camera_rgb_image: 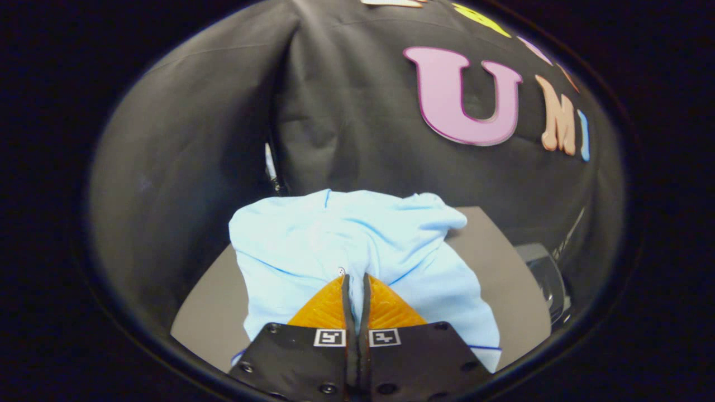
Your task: Put the clothes into the washing machine and then close the washing machine lid.
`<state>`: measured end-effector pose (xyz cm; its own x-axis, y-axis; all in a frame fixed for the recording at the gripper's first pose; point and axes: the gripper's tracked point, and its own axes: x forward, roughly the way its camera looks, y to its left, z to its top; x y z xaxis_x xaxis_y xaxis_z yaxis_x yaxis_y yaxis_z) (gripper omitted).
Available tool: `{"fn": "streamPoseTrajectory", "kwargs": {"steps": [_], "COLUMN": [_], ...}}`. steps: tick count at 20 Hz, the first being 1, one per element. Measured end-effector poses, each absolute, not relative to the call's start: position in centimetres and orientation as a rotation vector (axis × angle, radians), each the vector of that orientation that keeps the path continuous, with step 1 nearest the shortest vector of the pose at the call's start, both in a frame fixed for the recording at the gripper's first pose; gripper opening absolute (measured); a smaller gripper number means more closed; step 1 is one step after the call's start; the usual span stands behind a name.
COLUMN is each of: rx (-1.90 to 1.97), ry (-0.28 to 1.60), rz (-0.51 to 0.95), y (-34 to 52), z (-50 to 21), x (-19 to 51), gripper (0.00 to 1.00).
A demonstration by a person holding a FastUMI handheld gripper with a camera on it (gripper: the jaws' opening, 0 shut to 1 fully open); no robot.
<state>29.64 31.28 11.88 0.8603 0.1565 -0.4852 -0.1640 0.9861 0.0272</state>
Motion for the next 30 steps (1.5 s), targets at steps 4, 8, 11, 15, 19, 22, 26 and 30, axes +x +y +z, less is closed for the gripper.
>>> {"fn": "streamPoseTrajectory", "kwargs": {"steps": [4,8,11,15,19,22,26,30], "rx": [-0.028,-0.052,-0.068,-0.119,-0.143,-0.121,-0.125,-0.075], "ry": [0.484,0.466,0.442,0.415,0.426,0.423,0.418,0.387], "rz": [0.146,0.109,0.090,0.060,0.000,-0.018,-0.050,-0.092], "y": [29.1,27.2,25.1,22.7,19.2,17.7,15.3,13.3], "z": [12.2,12.7,13.4,14.4,13.8,13.8,14.2,14.3], "x": [29.2,28.7,28.5,28.6,28.3,28.7,28.7,28.6], "gripper": [0.01,0.01,0.01,0.01,0.01,0.01,0.01,0.01]}}
